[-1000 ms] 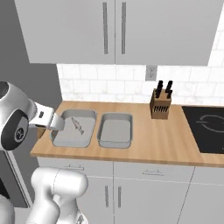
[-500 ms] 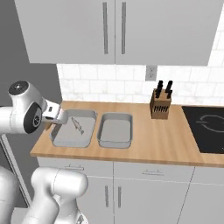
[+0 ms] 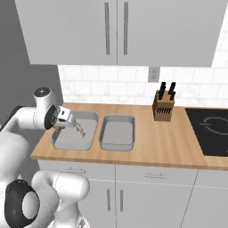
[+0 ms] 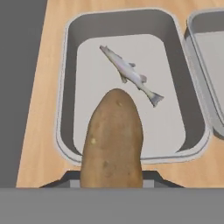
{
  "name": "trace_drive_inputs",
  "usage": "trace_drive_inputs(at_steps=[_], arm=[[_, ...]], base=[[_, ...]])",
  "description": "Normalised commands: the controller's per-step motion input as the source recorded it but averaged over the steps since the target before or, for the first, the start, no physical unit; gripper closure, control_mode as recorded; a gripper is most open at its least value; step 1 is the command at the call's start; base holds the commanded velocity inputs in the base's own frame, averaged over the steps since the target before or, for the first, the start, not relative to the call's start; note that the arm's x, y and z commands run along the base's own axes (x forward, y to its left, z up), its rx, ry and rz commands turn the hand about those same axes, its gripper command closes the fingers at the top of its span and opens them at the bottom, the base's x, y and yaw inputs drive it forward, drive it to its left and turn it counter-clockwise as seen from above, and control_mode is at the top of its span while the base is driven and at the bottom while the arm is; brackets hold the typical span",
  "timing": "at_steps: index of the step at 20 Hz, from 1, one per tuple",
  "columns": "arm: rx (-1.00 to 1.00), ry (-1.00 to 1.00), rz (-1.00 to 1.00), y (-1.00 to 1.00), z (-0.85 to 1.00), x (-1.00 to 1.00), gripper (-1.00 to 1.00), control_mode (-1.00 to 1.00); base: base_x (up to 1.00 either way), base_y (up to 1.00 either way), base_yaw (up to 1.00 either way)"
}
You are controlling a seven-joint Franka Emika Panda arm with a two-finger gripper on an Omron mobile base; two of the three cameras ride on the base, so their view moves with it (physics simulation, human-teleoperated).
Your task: Place one sweet potato and one fish in each tupperware on the nearby counter, to pack two identical lunches.
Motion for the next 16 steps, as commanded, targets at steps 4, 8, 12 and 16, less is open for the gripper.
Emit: trace_drive_inputs(at_steps=[4, 8, 12, 16], arm=[[0.00, 0.08, 0.05, 0.25, -0.76, 1.00, 1.00, -1.00], [0.00, 0.00, 0.00, 0.25, -0.59, 1.00, 1.00, -1.00], [0.00, -0.08, 0.00, 0.05, -0.50, 0.84, -1.00, -1.00], [0.00, -0.08, 0.00, 0.00, -0.13, 0.19, -1.00, -1.00]], base=[[0.00, 0.00, 0.00], [0.00, 0.00, 0.00], [0.00, 0.00, 0.00], [0.00, 0.00, 0.00]])
